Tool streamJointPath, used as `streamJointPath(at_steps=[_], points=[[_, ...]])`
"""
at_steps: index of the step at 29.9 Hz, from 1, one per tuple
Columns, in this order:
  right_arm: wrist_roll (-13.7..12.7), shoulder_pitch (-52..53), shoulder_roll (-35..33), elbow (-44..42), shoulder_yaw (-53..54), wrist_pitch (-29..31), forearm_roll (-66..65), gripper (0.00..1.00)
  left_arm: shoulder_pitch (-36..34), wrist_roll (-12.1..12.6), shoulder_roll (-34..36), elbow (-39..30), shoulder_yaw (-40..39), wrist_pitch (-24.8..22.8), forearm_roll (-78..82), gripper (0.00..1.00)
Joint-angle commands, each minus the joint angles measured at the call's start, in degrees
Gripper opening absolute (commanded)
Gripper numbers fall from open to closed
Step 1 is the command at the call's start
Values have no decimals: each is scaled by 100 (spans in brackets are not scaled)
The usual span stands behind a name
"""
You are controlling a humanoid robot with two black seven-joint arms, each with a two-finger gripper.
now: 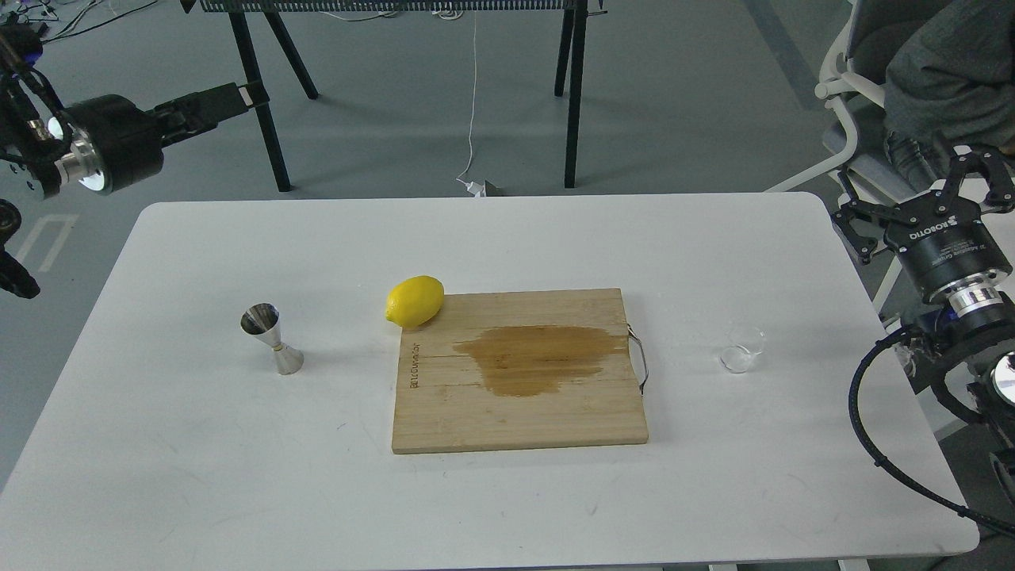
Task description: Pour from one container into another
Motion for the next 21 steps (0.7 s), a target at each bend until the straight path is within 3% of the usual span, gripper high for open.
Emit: streamJointPath(at_steps=[1, 4, 5, 13, 21], points=[[8, -65, 8, -2, 3, 0, 0, 100, 399, -501, 36, -60, 9, 671, 16, 100], [8, -74, 8, -2, 3, 0, 0, 100, 776, -1073, 36, -131, 0, 978, 42, 100], [8, -74, 8, -2, 3, 0, 0, 100, 891, -1132, 27, -140, 0, 1154, 51, 100], [0, -74, 8, -2, 12, 0, 0, 100, 1419, -1132, -227, 105, 0, 2868, 51, 100], [0, -83, 8, -2, 12, 0, 0, 100, 1568, -1132, -228, 326, 474, 2957, 112, 100]])
